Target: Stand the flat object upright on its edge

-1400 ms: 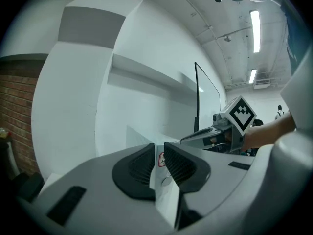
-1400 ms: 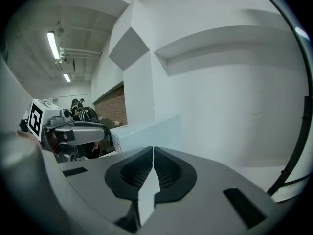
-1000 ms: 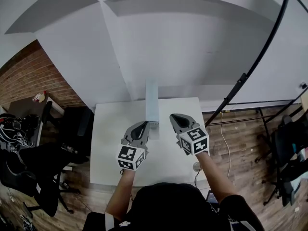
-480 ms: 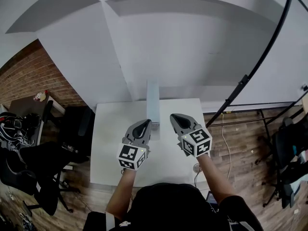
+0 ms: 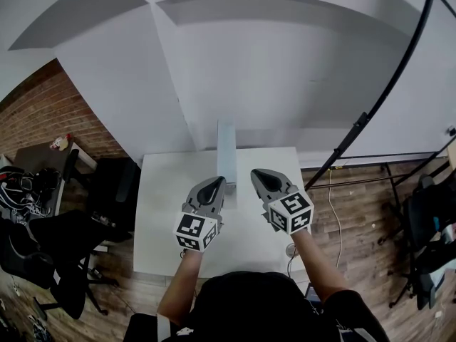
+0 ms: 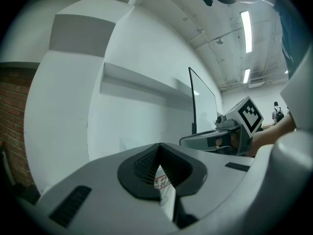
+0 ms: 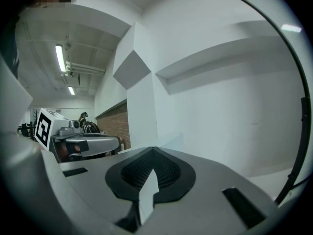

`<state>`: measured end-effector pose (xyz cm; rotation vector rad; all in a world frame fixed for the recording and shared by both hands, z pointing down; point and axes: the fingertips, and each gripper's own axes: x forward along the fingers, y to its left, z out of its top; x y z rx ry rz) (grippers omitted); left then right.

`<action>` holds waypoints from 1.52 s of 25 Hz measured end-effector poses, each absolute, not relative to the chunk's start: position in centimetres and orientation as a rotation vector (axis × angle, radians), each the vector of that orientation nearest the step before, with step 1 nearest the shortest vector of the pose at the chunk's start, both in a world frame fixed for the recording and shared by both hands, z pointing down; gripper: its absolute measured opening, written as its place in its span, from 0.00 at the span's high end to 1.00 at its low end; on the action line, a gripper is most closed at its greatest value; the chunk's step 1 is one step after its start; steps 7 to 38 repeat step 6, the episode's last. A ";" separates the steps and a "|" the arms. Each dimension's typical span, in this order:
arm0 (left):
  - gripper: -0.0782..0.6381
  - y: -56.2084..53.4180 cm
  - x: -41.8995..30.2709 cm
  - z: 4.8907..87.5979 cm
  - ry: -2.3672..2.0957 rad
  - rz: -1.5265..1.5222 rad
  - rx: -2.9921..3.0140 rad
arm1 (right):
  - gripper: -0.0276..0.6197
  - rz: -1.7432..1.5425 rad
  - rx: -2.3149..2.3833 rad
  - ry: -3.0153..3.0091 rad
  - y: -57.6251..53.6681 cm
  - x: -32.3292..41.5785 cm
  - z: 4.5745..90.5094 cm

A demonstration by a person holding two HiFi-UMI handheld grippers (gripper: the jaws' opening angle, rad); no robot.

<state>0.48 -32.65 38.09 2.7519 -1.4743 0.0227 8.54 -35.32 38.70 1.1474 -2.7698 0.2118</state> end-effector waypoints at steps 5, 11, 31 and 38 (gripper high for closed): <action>0.87 -32.9 0.5 37.6 -1.482 -0.021 2.727 | 0.90 0.192 1.146 -2.786 -35.2 8.6 38.3; 0.87 -33.0 0.6 37.5 -1.484 -0.020 2.730 | 0.90 0.191 1.148 -2.788 -35.2 8.6 38.2; 0.87 -33.0 0.6 37.5 -1.484 -0.020 2.730 | 0.90 0.191 1.148 -2.788 -35.2 8.6 38.2; 0.87 -33.0 0.6 37.5 -1.484 -0.020 2.730 | 0.90 0.191 1.148 -2.788 -35.2 8.6 38.2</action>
